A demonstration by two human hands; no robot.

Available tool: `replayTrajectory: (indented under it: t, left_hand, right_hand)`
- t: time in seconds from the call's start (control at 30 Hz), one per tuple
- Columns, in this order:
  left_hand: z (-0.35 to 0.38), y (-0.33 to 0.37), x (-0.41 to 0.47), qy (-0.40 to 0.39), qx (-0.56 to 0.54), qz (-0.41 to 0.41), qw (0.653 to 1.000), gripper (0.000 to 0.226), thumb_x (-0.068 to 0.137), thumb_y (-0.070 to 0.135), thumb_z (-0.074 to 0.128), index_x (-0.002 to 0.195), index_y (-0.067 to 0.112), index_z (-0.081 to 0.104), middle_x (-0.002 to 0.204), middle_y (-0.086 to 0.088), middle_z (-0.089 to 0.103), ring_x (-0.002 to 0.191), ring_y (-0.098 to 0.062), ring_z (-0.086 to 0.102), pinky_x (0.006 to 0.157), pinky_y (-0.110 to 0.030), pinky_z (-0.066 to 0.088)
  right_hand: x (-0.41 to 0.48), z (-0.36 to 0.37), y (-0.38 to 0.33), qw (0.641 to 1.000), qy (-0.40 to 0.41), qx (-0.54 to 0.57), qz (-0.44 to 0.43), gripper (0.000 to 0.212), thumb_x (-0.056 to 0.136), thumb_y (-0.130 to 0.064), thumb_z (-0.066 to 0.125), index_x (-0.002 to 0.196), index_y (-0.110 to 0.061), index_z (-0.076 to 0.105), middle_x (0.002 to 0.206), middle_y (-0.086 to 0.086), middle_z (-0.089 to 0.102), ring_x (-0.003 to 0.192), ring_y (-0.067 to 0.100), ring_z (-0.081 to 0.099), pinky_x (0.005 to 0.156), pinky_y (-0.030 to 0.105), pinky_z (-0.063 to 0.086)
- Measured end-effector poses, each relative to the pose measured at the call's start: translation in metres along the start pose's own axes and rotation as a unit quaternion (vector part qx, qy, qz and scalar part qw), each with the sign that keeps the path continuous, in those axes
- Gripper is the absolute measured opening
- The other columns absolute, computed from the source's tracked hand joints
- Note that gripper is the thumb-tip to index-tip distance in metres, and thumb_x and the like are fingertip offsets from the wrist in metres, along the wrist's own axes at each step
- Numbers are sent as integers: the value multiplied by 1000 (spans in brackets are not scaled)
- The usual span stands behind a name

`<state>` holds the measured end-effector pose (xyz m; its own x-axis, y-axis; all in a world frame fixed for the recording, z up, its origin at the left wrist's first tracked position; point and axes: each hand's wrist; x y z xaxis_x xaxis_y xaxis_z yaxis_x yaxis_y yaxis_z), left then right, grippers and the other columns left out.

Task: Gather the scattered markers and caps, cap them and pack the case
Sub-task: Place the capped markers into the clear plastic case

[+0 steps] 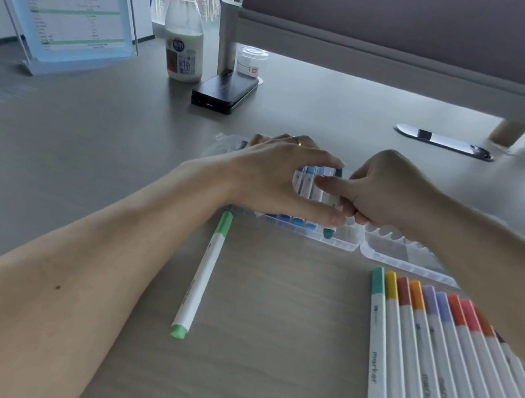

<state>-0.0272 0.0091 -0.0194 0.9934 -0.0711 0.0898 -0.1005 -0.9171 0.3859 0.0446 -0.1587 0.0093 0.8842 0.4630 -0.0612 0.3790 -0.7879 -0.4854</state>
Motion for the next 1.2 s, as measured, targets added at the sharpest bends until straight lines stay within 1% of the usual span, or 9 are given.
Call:
replayTrajectory:
  t: [0.13, 0.27, 0.4, 0.47, 0.63, 0.73, 1.07, 1.13, 1.2]
  left_hand:
    - [-1, 0, 0, 0, 8, -6, 1000, 87, 74, 90, 55, 149, 47, 46, 147, 23, 46, 134, -5, 40, 100, -33, 30]
    - [0, 2, -1, -7, 5, -11, 1000, 86, 75, 88, 55, 149, 44, 48, 145, 24, 45, 128, -1, 39, 99, -32, 29]
    - [0, 2, -1, -6, 9, -10, 1000, 82, 78, 84, 59, 149, 43, 49, 144, 23, 45, 123, 1, 36, 98, -31, 29]
    - [0, 3, 0, -7, 8, -11, 1000, 83, 78, 84, 59, 149, 43, 48, 143, 23, 44, 123, 1, 36, 99, -31, 30]
    - [1, 3, 0, -10, 14, -19, 1000, 86, 76, 86, 58, 150, 44, 47, 143, 23, 43, 125, 0, 34, 101, -32, 29]
    - [1, 4, 0, -9, 31, -17, 999, 87, 75, 88, 57, 149, 44, 49, 140, 24, 42, 132, -3, 35, 105, -32, 26]
    - [0, 4, 1, -15, 21, -19, 999, 87, 76, 85, 59, 150, 42, 48, 141, 22, 42, 132, -6, 37, 103, -32, 28]
    - [0, 3, 1, -12, 24, -17, 1000, 86, 76, 85, 59, 150, 43, 48, 142, 21, 42, 132, -5, 36, 103, -32, 28]
    - [1, 2, 1, -3, 30, -9, 999, 85, 76, 86, 58, 149, 43, 49, 142, 21, 44, 131, -5, 37, 103, -32, 28]
  right_hand:
    - [-2, -3, 1, 1000, -18, -7, -3, 49, 88, -53, 71, 70, -8, 77, 46, -2, 61, 41, 12, 51, 46, 24, 44]
    - [-5, -10, 4, 997, -72, 8, 9, 43, 87, -49, 73, 74, -9, 79, 42, -5, 55, 33, 6, 42, 40, 20, 36]
    - [-4, -14, 9, 992, -118, 30, 23, 36, 83, -49, 77, 69, -16, 81, 56, 4, 61, 52, 16, 45, 57, 32, 40]
    - [-4, -14, 10, 992, -122, 32, 24, 32, 83, -49, 78, 68, -21, 81, 57, 4, 61, 53, 16, 44, 59, 34, 39]
    - [-4, -13, 10, 994, -109, 30, 14, 34, 84, -45, 77, 70, -14, 80, 48, 0, 58, 47, 14, 44, 51, 28, 39]
    - [-4, -13, 11, 994, -104, 30, 9, 34, 84, -45, 78, 73, -13, 80, 46, -1, 56, 43, 12, 42, 49, 26, 39]
    - [0, -8, 16, 995, -95, 38, -1, 34, 85, -44, 77, 74, -12, 80, 49, 0, 58, 43, 12, 42, 48, 25, 38]
    - [-3, -6, 18, 996, -73, 31, -30, 34, 86, -44, 76, 74, -12, 79, 54, 1, 63, 40, 9, 44, 46, 23, 38]
    - [-11, -6, 17, 997, -16, 3, -81, 35, 90, -43, 73, 69, -16, 76, 51, -4, 64, 34, 3, 46, 46, 20, 38]
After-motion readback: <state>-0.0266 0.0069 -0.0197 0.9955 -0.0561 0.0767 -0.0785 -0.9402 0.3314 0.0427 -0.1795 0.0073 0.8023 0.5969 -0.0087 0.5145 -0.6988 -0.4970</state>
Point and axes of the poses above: each hand's wrist, its own x-axis towards the middle knuckle, its own z-axis out of the palm, y = z × x
